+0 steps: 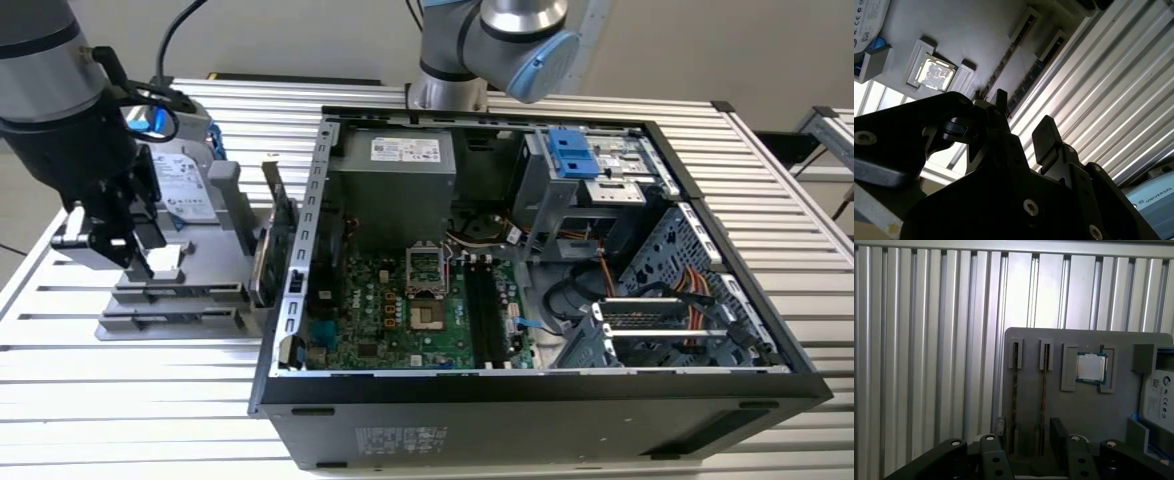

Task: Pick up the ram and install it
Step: 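Pick up the ram and move it above insertion slot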

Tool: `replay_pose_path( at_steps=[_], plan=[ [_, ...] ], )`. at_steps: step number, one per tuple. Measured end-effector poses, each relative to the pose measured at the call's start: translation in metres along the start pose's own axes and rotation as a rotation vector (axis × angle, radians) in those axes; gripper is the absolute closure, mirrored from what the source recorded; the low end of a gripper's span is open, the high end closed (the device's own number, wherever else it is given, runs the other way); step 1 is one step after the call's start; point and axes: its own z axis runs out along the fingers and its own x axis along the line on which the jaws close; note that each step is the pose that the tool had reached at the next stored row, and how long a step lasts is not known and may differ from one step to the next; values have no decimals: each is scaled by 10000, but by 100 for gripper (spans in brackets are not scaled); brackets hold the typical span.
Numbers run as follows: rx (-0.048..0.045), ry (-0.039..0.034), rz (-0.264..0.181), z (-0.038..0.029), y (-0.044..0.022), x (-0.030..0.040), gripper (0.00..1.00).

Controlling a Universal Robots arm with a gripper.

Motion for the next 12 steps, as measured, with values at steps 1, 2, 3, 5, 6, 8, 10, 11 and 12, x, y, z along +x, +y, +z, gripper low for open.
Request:
replay_pose_path(
  at_steps=[1, 2, 3, 5, 6, 8, 10, 11, 12],
  plan=[
    [0, 0, 0, 3, 0, 0, 0],
    [1, -1, 0, 6, 0, 0, 0],
    [-1, 0, 0, 8, 0, -1, 0],
    [0, 5, 0, 12, 0, -1, 0],
    [0, 8, 1, 15, 0, -1, 0],
    [-1, 15, 0, 20, 0, -1, 0],
    [-1, 23, 0, 26, 0, -2, 0],
    [-1, 26, 0, 29, 0, -2, 0],
    [-2, 29, 0, 32, 0, -2, 0]
  ],
)
